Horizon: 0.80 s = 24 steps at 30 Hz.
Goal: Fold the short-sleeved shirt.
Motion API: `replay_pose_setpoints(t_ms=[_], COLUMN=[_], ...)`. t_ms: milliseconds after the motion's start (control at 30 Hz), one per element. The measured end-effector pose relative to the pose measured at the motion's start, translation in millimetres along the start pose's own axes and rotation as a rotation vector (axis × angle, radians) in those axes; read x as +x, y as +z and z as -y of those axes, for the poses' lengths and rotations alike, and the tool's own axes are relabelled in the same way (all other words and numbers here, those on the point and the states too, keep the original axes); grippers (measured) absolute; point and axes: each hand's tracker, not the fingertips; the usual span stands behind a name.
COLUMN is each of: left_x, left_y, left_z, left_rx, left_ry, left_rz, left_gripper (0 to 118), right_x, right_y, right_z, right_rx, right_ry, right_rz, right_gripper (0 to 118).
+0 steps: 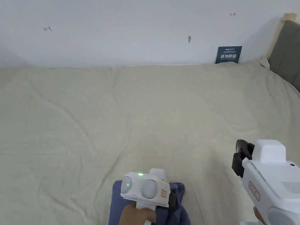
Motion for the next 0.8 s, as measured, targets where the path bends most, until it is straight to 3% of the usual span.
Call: replay_pose_setpoints(t_ms=[33,67,133,300,433,500,533,600,667,800], left_x=[-2,-5,-7,-16,-33,-41,-47,-57,-67,-80], left_y=[3,5,16,66,100,107,108,106,99,80], left_z=[0,-1,-1,2,10,15,19,25,31,44], left_rx=[0.019,0.024,0.041,0.272,0.448,0.503,0.527,0.549,0.543,0.512], left_ry=[0.019,0.056,0.11,0.111,0.062,0.059,0.059,0.07,0.107,0.153], left_rz=[0.044,0.109,0.201,0.199,0.069,-0.018,-0.057,-0.1,-0.122,-0.087], left_gripper=[42,76,110,112,105,87,77,46,5,0], right_x=[0,0,1,0,-3,-6,-7,-9,-11,-11], right_y=[0,0,1,2,3,3,3,3,4,2], right_z=[0,0,0,-3,-6,-7,-8,-8,-7,-5], right_rx=[-0.002,-0.004,-0.004,0.002,0.012,0.016,0.017,0.018,0.017,0.01], right_ry=[-0.001,0.0,0.003,0.002,0.006,0.008,0.009,0.008,0.009,0.01], right_rz=[0.003,0.003,0.004,0.002,-0.005,-0.009,-0.012,-0.017,-0.022,-0.028], right_gripper=[2,2,2,2,2,2,2,2,2,2])
